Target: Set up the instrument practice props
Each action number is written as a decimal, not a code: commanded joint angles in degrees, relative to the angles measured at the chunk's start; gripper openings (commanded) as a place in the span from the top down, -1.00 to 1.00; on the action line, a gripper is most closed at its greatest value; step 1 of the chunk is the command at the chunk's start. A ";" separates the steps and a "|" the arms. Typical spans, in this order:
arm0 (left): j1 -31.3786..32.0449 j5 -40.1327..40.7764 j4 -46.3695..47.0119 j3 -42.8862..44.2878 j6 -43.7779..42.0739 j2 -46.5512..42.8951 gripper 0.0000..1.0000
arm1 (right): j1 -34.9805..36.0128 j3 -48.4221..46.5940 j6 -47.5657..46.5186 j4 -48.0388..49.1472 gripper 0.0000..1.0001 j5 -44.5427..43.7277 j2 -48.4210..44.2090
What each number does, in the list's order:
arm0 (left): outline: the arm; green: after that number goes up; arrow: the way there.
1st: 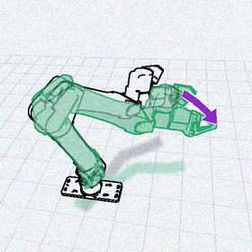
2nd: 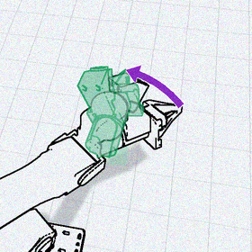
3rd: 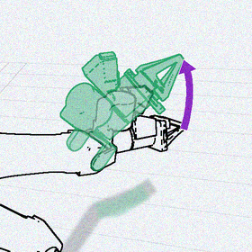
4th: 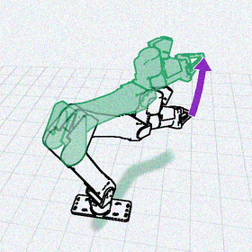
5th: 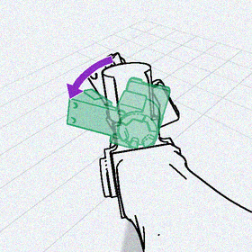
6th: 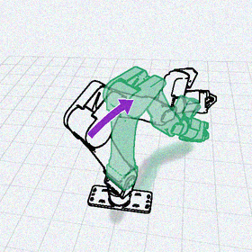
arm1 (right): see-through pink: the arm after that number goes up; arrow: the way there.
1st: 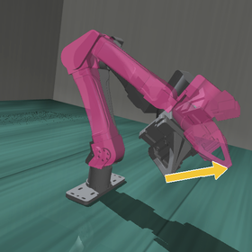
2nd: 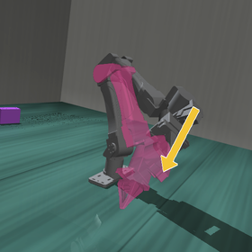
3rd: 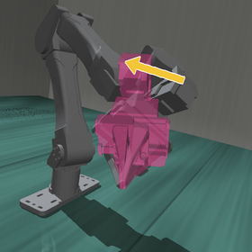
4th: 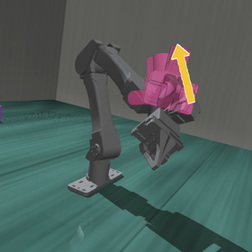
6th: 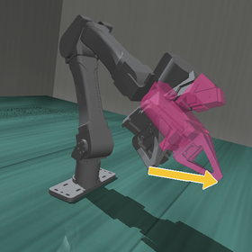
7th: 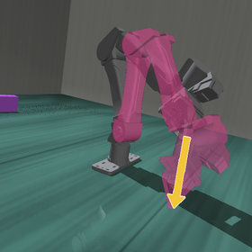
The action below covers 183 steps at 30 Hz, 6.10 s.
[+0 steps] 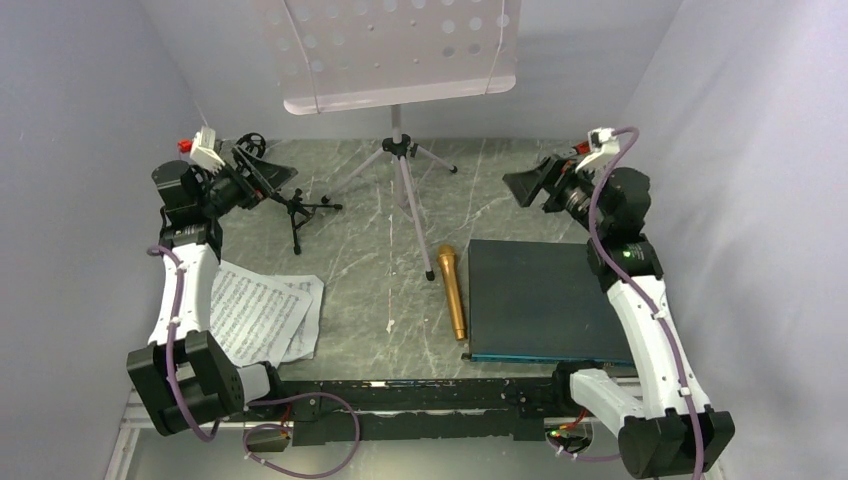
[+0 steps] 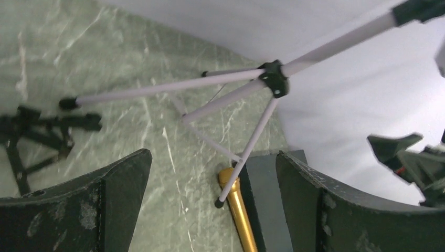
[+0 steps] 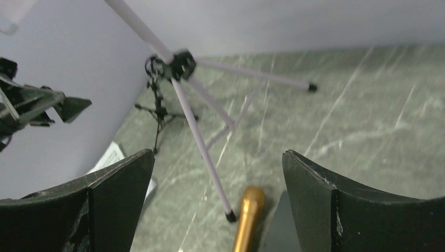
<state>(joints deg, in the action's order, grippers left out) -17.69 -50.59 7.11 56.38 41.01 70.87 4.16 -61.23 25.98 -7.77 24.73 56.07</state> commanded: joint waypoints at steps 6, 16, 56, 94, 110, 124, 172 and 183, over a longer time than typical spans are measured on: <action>-0.28 16.32 -32.33 -2.94 -6.64 -6.28 -0.87 | 0.18 13.19 0.90 0.77 -0.94 7.91 -3.95; 6.57 32.30 -44.74 -12.31 -1.05 -11.01 -0.87 | 2.09 26.43 0.21 4.37 -0.99 11.08 -5.78; 49.32 80.94 -65.29 3.16 6.91 28.79 0.08 | 9.11 30.59 2.54 11.64 -0.94 11.75 -4.50; 60.05 37.03 -35.28 5.23 4.42 26.91 0.34 | 10.21 28.14 0.14 8.99 -0.94 11.56 -2.90; 56.19 32.10 -16.77 -9.95 5.83 6.21 -0.86 | 17.01 25.98 -0.63 8.45 -0.94 7.82 3.54; 34.93 23.79 -12.79 -28.42 9.44 -12.70 -0.85 | 30.62 23.66 4.36 14.76 -0.88 4.96 15.68; 33.03 58.62 -46.32 -26.23 9.16 -41.86 -0.84 | 48.52 14.29 24.02 29.15 -0.19 -11.95 46.67; 33.00 55.17 -40.22 -30.27 13.65 -29.36 -0.54 | 48.08 14.86 31.85 43.59 -0.09 -10.78 51.43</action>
<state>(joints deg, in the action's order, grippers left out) 15.55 6.09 -37.41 28.08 51.96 39.46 52.53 -45.91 54.00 27.44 14.00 105.91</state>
